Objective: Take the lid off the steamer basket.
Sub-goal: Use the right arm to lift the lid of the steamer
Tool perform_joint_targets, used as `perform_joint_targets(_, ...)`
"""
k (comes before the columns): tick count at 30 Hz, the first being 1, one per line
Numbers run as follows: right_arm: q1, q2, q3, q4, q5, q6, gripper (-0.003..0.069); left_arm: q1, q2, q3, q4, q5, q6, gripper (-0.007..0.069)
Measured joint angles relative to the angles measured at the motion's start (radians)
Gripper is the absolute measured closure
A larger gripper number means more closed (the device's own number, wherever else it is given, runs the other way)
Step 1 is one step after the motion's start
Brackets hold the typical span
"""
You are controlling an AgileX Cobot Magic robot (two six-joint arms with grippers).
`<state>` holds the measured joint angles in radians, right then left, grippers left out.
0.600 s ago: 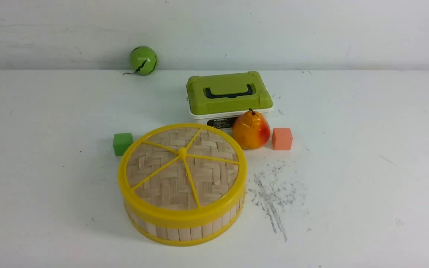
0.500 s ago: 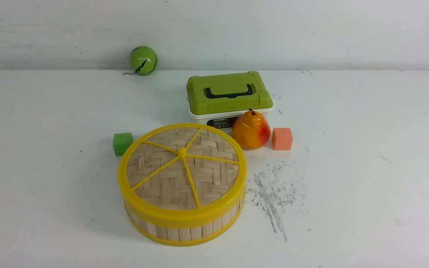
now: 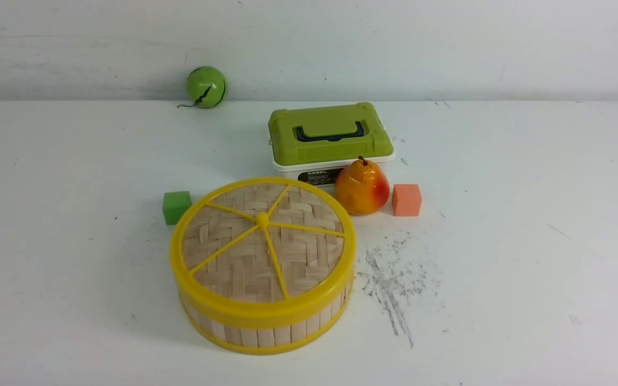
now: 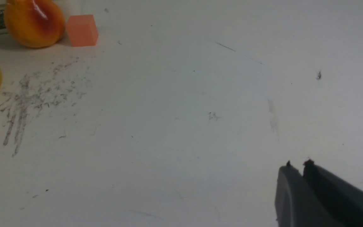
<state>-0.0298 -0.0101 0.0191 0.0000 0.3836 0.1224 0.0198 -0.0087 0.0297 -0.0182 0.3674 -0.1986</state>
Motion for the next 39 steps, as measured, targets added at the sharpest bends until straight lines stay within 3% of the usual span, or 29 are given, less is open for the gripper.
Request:
perform_joint_targets(32,0.0,0.0,0.0,0.006,0.0,0.0,0.058,0.0,0.0,0.0,0.01,-0.001,0.0,0.0386)
perform_joint_targets(36,0.0,0.0,0.0,0.095,0.0,0.0,0.0575,0.0,0.0,0.0,0.011,-0.001,0.0,0.0386)
perform_joint_targets(39,0.0,0.0,0.0,0.303,0.005,0.042,0.0571,0.0,0.0,0.0,0.011,-0.001,0.0,0.0386)
